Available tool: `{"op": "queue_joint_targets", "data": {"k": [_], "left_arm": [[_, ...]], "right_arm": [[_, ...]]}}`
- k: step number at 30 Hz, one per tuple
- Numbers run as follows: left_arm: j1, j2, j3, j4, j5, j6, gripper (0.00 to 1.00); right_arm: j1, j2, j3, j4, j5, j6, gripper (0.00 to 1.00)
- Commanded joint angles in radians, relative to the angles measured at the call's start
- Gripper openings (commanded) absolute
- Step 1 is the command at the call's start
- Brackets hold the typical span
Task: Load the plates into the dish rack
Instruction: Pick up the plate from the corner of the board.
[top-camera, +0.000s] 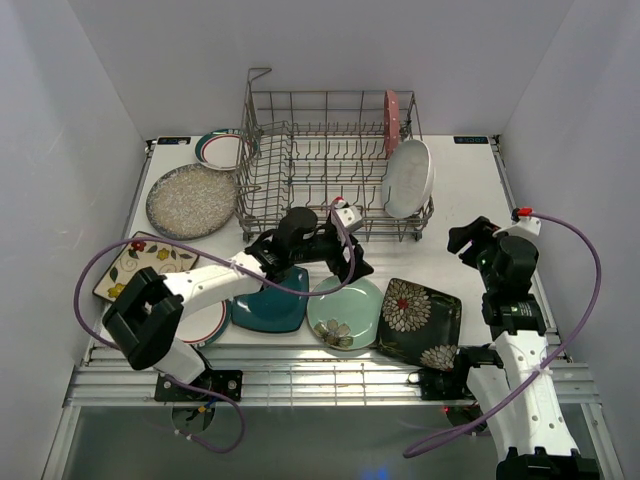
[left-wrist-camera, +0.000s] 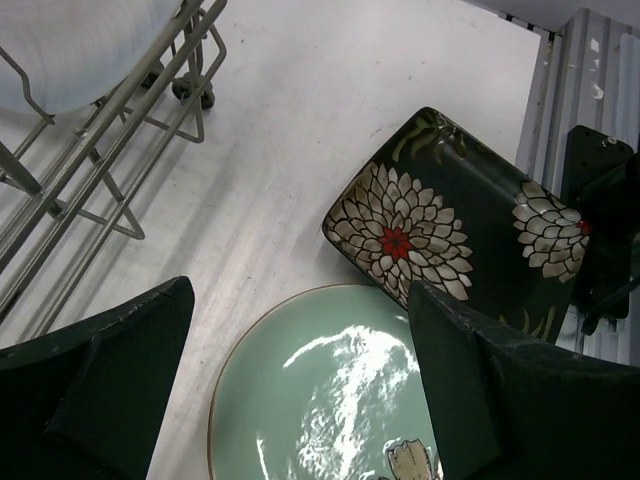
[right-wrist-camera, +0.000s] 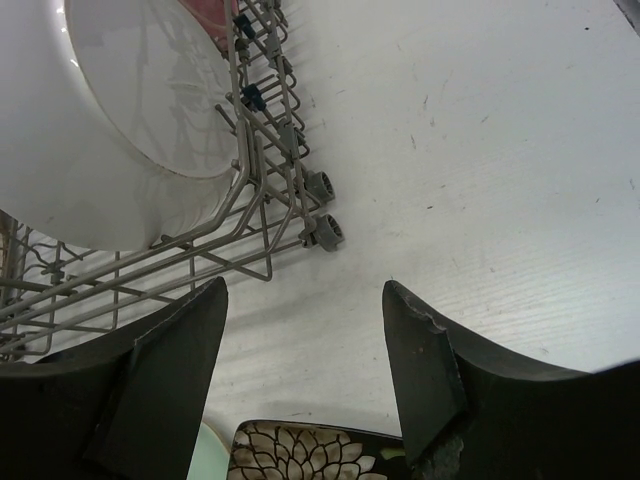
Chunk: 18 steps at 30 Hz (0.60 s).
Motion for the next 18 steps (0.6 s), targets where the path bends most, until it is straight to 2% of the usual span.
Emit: {"op": "queue_joint_targets", "data": {"k": [1,6,13,18], "left_arm": [[-0.029,0.037,0.056,-0.019,-0.036,0.003,0.98],[-0.098,0.095,0.084,-0.028,-0.115,0.049,0.98],[-0.105,0.202,0.119,-0.024,-0.045,-0.040,0.96],[-0.107,0.259,0.154,-0.024,-0.047,-0.069,0.93]], "right_arm": [[-0.003,-0.030,0.001,0.007,0.028,-0.010,0.69],[-0.004,-0.050,0.001,-0.006,0.040,-0.008,0.69],[-0.004,-0.070,0.001,-0.016,0.049,-0.005,0.69],[-0.004,-0.073,0.001,-0.018,0.052,-0.002,0.69]]}}
